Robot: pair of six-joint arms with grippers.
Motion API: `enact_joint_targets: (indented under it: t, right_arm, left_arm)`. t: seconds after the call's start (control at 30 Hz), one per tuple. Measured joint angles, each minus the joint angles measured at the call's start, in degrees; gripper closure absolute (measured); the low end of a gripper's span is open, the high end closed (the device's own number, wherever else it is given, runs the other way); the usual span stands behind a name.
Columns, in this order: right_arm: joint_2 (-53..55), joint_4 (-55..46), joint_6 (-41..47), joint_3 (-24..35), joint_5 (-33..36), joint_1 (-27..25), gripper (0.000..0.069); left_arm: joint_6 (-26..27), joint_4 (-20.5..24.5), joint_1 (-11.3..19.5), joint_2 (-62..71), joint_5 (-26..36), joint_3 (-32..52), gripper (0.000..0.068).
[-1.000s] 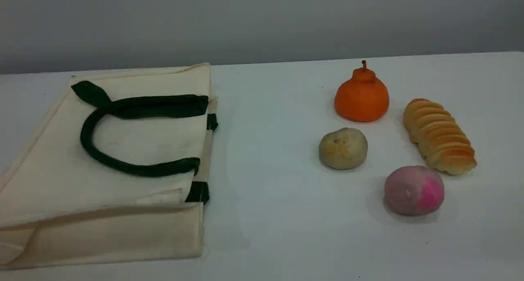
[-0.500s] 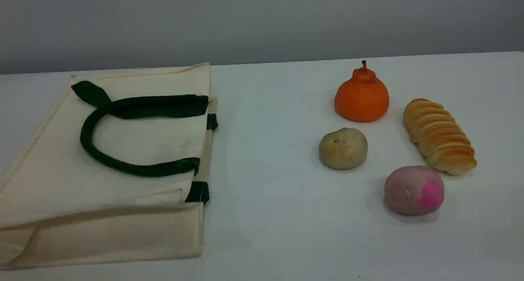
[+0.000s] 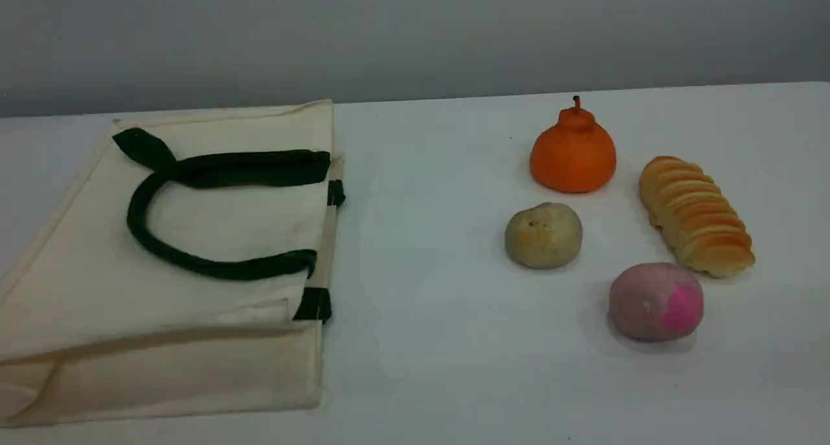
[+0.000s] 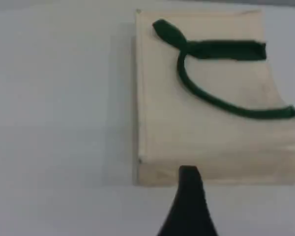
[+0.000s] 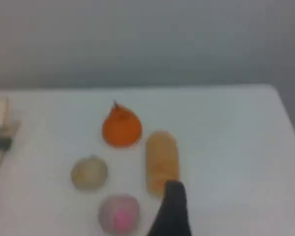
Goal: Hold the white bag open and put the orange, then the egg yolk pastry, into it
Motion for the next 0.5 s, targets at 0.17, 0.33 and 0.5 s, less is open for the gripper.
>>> enact_joint_targets:
  t: [0.17,0.33,0.5]
  right_arm:
    - [9.09,3.82,-2.88,-2.31,-7.34,0.00,0.0115]
    - [20.70,8.25,-7.87,-2.59,-15.20,0.00,0.0115]
    - [32.66,12.17,-11.84,-5.44,-17.68,0.00,0.0115]
  left_arm:
    - [-0.28,-0.23,0.00,9.16,-2.78,-3.78,0.0177]
    - [-2.77,-0.23,0.00,20.49,-8.62,-6.22,0.0177]
    - [-2.77,0.03,0.00,32.94,-13.57,-7.61,0.0177]
